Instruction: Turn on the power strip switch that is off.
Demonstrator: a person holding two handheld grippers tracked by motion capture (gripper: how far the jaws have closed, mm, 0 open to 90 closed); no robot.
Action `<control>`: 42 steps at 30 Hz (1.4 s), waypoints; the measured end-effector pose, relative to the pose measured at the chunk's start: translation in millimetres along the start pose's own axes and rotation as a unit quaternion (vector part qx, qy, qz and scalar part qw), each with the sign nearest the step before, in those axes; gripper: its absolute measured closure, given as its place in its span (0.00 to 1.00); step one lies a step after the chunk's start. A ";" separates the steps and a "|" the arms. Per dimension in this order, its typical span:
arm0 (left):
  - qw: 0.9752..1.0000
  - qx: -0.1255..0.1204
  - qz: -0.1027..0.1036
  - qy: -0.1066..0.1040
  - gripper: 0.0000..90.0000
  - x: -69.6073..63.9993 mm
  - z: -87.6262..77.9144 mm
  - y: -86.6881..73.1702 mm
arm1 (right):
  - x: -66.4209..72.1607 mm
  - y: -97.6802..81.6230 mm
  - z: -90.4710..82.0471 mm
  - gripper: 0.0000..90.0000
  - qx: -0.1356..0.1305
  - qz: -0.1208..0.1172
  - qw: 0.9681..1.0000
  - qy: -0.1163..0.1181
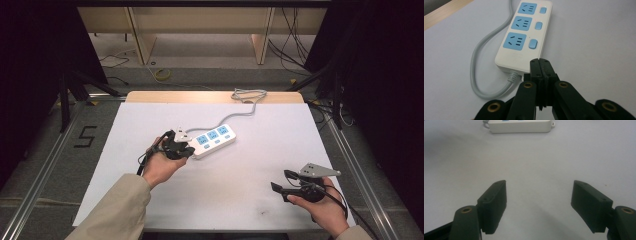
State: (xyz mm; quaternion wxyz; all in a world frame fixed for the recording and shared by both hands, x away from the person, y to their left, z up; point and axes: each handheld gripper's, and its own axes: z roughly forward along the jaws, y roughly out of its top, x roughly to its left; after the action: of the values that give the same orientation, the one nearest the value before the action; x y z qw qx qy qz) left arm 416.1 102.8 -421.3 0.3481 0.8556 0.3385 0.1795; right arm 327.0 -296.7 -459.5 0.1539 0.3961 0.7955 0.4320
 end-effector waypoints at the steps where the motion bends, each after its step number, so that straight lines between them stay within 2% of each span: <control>1: 1.000 -0.002 -0.001 -0.002 1.00 -1.0 1.5 1.1 | 0.0 0.0 0.0 0.32 0.000 0.000 1.000 0.000; 5: 1.000 0.001 0.006 -0.001 1.00 -2.8 2.5 4.2 | -0.1 0.0 -0.1 0.32 0.000 -0.001 1.000 0.000; 16: 1.000 0.001 0.006 -0.002 1.00 -4.6 5.0 7.8 | 0.9 0.4 0.1 0.32 0.000 -0.005 1.000 0.001; 21: 1.000 0.005 0.006 -0.007 1.00 -7.4 12.7 10.0 | 0.8 0.5 -0.4 0.32 -0.001 -0.005 1.000 0.001; 29: 1.000 0.011 0.020 -0.012 1.00 -13.4 22.7 21.8 | 0.3 -0.1 -0.9 0.32 -0.001 -0.003 1.000 0.000; 42: 1.000 0.008 0.015 -0.010 1.00 -12.1 27.6 30.7 | -0.1 0.0 -0.7 0.32 -0.001 -0.001 1.000 0.000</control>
State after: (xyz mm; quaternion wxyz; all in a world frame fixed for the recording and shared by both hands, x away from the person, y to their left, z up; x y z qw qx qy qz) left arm 436.5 65.0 -419.3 0.3413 0.8653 0.3234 0.1737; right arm 326.7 -297.1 -459.1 0.1550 0.3952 0.7956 0.4323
